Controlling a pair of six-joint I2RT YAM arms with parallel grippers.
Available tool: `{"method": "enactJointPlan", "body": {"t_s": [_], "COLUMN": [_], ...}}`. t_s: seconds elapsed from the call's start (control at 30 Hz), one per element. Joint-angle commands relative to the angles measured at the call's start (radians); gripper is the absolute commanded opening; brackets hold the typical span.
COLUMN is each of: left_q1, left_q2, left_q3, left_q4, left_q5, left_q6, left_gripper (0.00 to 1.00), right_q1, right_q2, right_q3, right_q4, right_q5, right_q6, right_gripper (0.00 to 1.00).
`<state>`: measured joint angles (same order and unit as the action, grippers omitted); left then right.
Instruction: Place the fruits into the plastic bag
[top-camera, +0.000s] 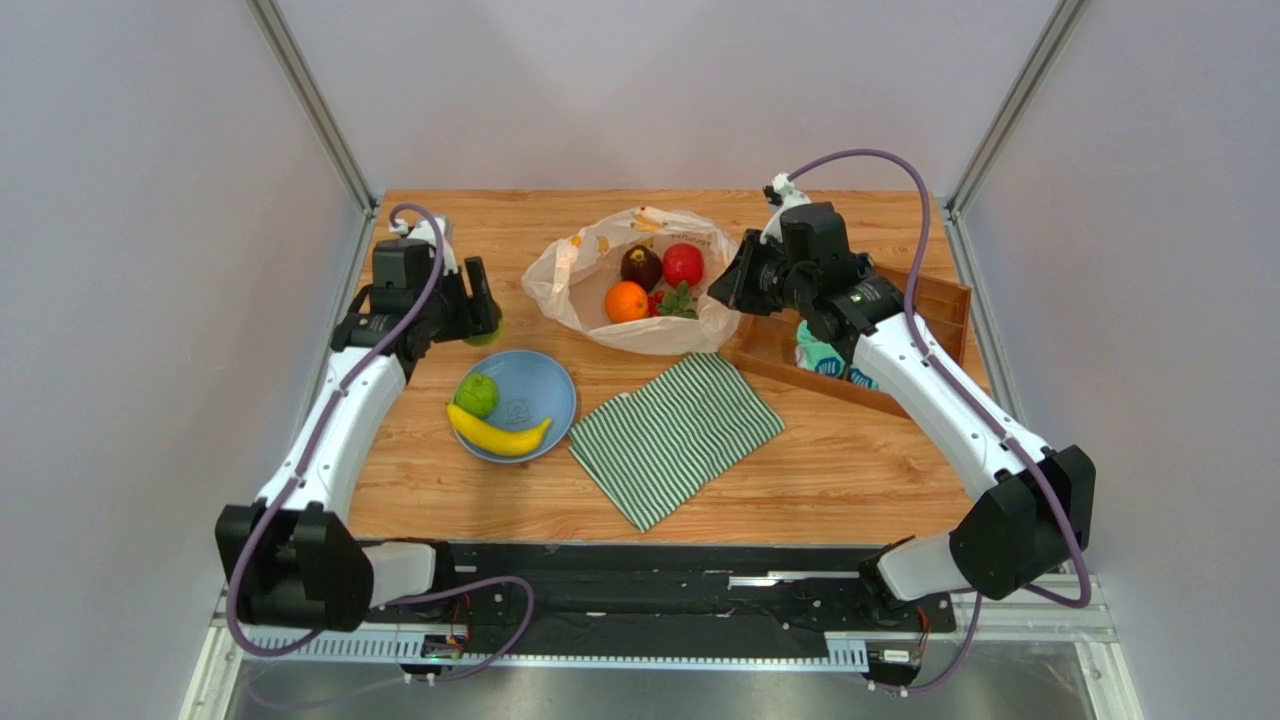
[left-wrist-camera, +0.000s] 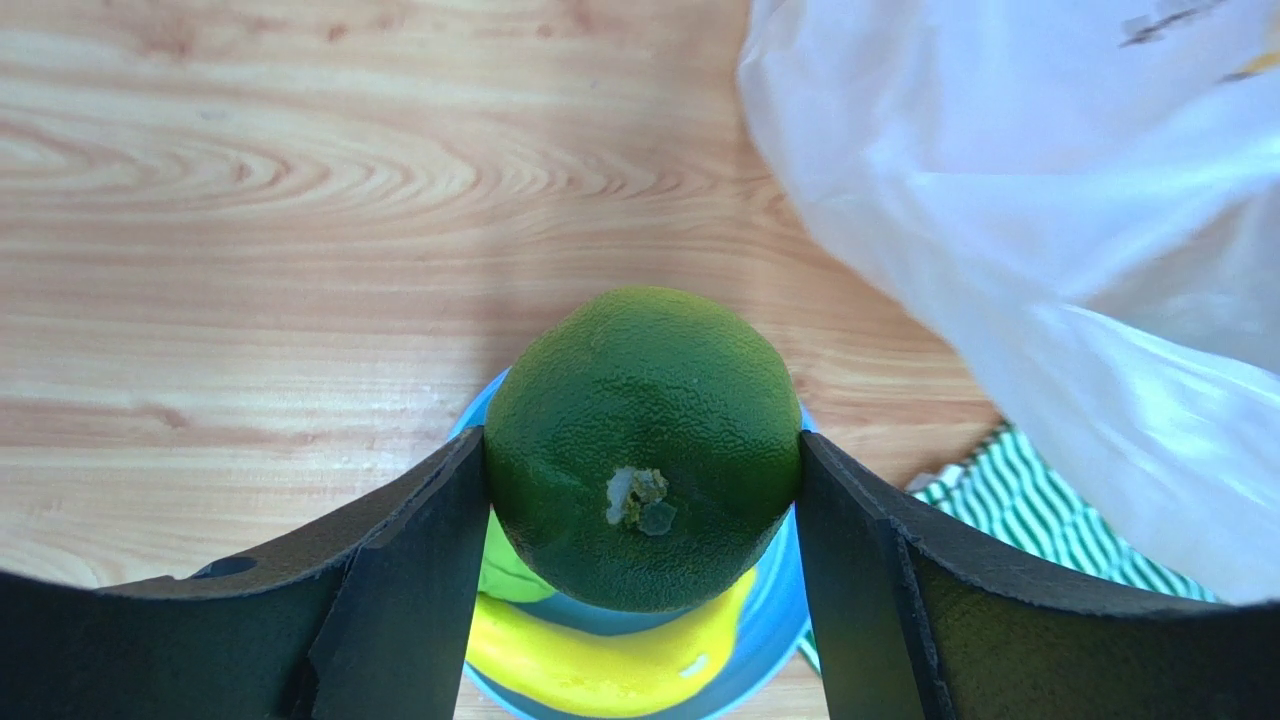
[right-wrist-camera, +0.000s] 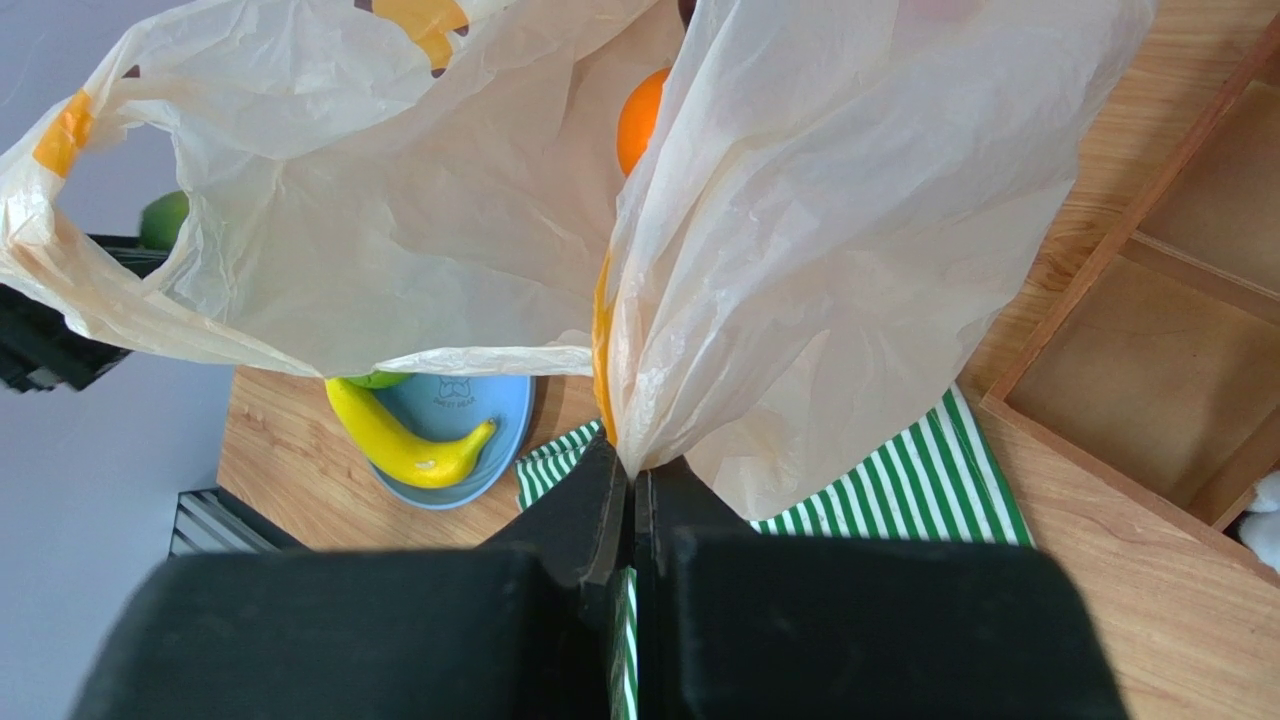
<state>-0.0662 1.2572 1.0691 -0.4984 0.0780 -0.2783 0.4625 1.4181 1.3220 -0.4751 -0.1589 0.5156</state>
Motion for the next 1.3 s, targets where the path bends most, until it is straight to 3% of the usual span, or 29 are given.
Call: {"method": "enactJointPlan", "body": {"t_s": [0.0,0.17,0.37,0.5,0.6,0.77,1.1,1.27], "left_q1": [-0.004,-0.027,-0.268,-0.488,-0.587,-0.630,-0.620,-0.561], "left_q2": [-0.117,-0.232,-0.262,-0.175,-0.064,0.097,0.318,0.393], "left_q3": [0.055,0.100,0.231,0.311,0.367,0.445,0.528,0.571], "left_q4": [0.021,0.081,0.102,0.129,0.106,0.031,-0.063,-0.083], "left_q5": [0.052,0.146,0.060,0.014,-0.010,-0.021,-0.294,-0.273], "left_q6": [-0.027,-0.065,-0.039,0.020,0.071,0.091,0.159,0.154], "left_gripper": [0.73,0.72,0.72,0.72,0.72,0.72,0.77,0.79], "right_q1": [0.002,0.002,0.002,0.004,0.004,0.004,0.002,0.004], "right_q2": [-0.027,-0.022,-0.019,-0.018,-0.022,-0.031,-0.030,-0.034], "right_q3": [-0.009,-0.006,-0.007,-0.007,-0.009,-0.009,-0.006,-0.006], "right_q4": [0.016,0.024,0.029,0.027,0.027,0.016,0.009,0.003], "right_q5": [0.004,0.001,-0.007,-0.007,-0.008,0.005,0.007,0.010], "right_q6": [-0.011,-0.008,-0.003,-0.003,-0.003,-0.008,-0.014,-0.020], "right_gripper": [0.00,0.00,0.00,0.00,0.00,0.00,0.00,0.00]}}
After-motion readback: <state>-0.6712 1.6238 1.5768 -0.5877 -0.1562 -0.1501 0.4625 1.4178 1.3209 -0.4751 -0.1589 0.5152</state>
